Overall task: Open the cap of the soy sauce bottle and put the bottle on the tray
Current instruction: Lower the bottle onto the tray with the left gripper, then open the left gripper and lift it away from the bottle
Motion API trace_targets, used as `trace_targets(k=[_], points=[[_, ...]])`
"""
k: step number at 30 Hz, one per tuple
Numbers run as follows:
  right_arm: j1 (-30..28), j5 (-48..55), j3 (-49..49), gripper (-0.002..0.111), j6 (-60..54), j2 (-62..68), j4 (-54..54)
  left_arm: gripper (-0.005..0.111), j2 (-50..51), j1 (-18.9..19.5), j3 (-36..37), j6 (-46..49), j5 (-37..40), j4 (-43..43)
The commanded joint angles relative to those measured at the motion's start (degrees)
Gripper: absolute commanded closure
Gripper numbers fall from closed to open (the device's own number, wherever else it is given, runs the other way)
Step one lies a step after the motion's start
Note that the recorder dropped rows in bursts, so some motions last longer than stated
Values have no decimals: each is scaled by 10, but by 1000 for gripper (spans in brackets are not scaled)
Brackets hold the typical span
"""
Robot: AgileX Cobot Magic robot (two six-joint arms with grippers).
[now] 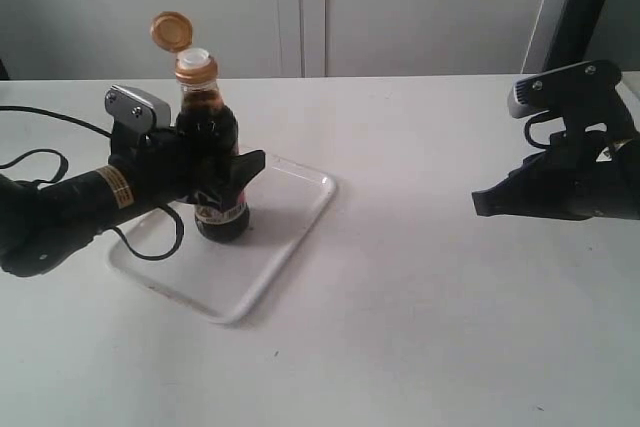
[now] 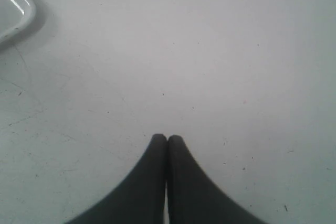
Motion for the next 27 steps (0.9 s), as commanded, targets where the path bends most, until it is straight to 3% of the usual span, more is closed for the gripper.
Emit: trace_targets(k=[1,14,27], points=[[0,-1,2,108,-7,1,1,18,-3,1,-1,-2,-7,0],[0,-4,2,108,-7,1,0,18,-57,24,-1,-35,18,75],[0,-1,2,108,-7,1,0,18,-113,24,-1,-48,18,76]])
